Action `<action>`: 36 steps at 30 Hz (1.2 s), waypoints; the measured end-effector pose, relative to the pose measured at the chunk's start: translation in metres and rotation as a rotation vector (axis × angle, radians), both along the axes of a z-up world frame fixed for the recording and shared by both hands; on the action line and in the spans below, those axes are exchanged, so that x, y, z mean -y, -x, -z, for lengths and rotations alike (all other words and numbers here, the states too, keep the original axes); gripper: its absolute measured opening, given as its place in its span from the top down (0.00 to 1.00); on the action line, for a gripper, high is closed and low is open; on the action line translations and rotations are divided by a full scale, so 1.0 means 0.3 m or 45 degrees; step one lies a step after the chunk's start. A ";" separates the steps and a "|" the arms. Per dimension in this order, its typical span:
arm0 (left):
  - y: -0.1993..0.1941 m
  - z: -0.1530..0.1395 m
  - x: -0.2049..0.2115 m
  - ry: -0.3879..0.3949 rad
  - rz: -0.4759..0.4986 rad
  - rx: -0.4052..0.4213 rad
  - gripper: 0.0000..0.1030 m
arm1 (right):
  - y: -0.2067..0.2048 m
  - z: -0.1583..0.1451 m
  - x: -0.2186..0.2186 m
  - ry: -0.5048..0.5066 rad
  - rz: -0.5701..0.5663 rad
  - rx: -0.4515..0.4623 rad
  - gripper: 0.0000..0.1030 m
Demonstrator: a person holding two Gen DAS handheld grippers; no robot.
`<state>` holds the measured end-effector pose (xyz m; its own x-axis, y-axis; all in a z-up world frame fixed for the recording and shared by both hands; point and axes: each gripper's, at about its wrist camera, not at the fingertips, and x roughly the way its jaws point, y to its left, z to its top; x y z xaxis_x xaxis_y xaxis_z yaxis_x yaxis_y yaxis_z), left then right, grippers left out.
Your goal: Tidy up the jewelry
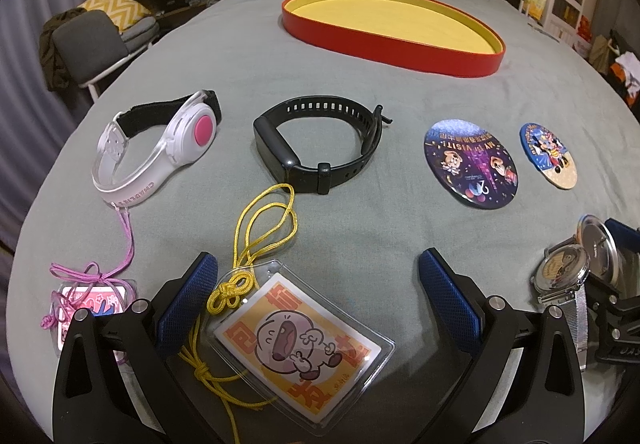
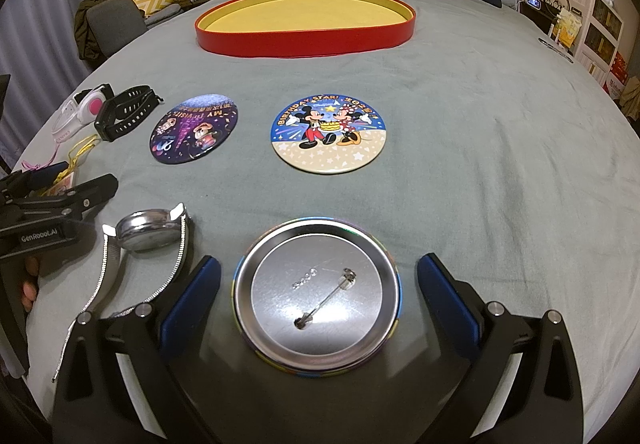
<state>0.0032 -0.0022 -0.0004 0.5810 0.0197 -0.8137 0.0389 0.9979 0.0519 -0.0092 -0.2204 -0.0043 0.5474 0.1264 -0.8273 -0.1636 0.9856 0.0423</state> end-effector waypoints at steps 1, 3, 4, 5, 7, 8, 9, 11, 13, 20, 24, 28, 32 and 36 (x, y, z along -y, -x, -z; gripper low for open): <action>-0.002 -0.003 0.003 0.000 0.000 0.000 0.05 | -0.001 0.000 0.001 0.001 0.000 0.001 0.07; -0.006 -0.002 -0.001 0.007 0.001 -0.004 0.05 | -0.002 0.000 0.004 0.005 0.001 0.002 0.07; -0.005 0.001 0.005 0.007 0.001 -0.004 0.05 | 0.007 -0.005 -0.001 0.004 0.001 0.003 0.07; -0.007 0.001 0.006 0.007 0.002 -0.006 0.05 | 0.002 -0.005 0.000 0.001 0.001 0.003 0.07; 0.005 -0.002 0.013 0.006 0.001 -0.004 0.05 | 0.001 -0.003 -0.005 0.004 0.001 0.003 0.07; 0.004 -0.002 0.013 0.005 0.001 -0.004 0.05 | 0.003 -0.001 -0.003 0.004 0.001 0.003 0.07; 0.005 -0.001 0.013 0.005 0.001 -0.003 0.05 | 0.003 0.000 -0.003 0.003 0.001 0.002 0.07; 0.006 -0.003 0.012 0.004 0.001 -0.004 0.05 | 0.003 0.001 -0.002 0.003 0.001 0.001 0.07; 0.007 -0.002 0.011 0.001 0.002 -0.006 0.05 | 0.004 0.001 -0.004 0.004 0.001 0.000 0.07; 0.016 -0.010 0.022 -0.013 -0.003 -0.018 0.05 | -0.007 -0.006 -0.002 0.016 -0.033 -0.028 0.07; 0.031 -0.023 0.039 -0.033 -0.009 -0.014 0.05 | -0.019 -0.006 0.002 0.014 -0.084 -0.057 0.07; 0.049 -0.039 0.049 -0.021 0.024 -0.006 0.05 | -0.022 -0.009 0.004 0.008 -0.102 -0.076 0.07; 0.070 -0.078 0.050 0.017 0.040 0.036 0.05 | -0.038 -0.017 0.007 0.007 -0.107 -0.107 0.07; 0.080 -0.145 0.045 0.093 0.045 0.099 0.05 | -0.039 -0.069 0.034 -0.026 -0.059 -0.061 0.07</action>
<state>-0.0207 -0.0158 0.0432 0.6415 -0.0595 -0.7648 0.0729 0.9972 -0.0164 0.0026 -0.2306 0.0166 0.5007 0.1677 -0.8492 -0.2061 0.9759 0.0711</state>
